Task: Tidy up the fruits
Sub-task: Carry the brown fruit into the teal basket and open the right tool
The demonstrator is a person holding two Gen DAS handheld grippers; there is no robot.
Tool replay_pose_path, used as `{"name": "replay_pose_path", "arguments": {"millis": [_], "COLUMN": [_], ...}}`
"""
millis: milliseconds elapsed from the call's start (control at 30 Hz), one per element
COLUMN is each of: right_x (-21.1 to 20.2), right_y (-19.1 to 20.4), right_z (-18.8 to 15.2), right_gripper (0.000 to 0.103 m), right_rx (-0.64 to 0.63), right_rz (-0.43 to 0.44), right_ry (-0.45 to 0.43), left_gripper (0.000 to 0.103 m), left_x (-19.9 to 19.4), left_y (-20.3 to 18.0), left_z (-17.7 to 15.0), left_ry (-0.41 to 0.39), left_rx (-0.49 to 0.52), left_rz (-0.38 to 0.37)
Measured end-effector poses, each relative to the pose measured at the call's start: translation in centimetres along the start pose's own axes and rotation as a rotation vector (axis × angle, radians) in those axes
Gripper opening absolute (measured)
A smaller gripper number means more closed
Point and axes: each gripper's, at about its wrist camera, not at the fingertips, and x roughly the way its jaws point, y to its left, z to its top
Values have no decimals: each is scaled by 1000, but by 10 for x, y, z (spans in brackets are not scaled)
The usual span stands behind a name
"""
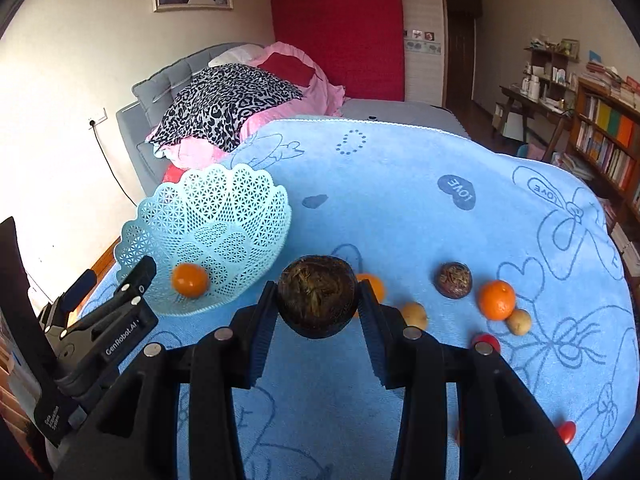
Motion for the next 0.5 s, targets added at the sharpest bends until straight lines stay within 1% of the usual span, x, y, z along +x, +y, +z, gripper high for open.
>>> {"name": "replay_pose_path", "arguments": {"millis": [100,267,400,467,500], "right_x": [20,46,57,58,58], "right_y": [14,33,39,44,44], "right_z": [16,33,37,37,37], "right_gripper": [41,41,41,42,42], "right_rx": [-8,-10,6,2,0], "right_rz": [45,104,146,156,162], "right_ry": [17,41,62,56,54], "left_gripper": [96,96,96,96,98], "left_x": [4,6,8,8,9], "left_y": [1,1,3,2,1], "left_z": [-3,-3,-4,-4,-4], "left_ry": [24,24,35,37,36], "left_rx": [-6,-14,-25,-27,-28], "left_rz": [11,17,19,20,20]}}
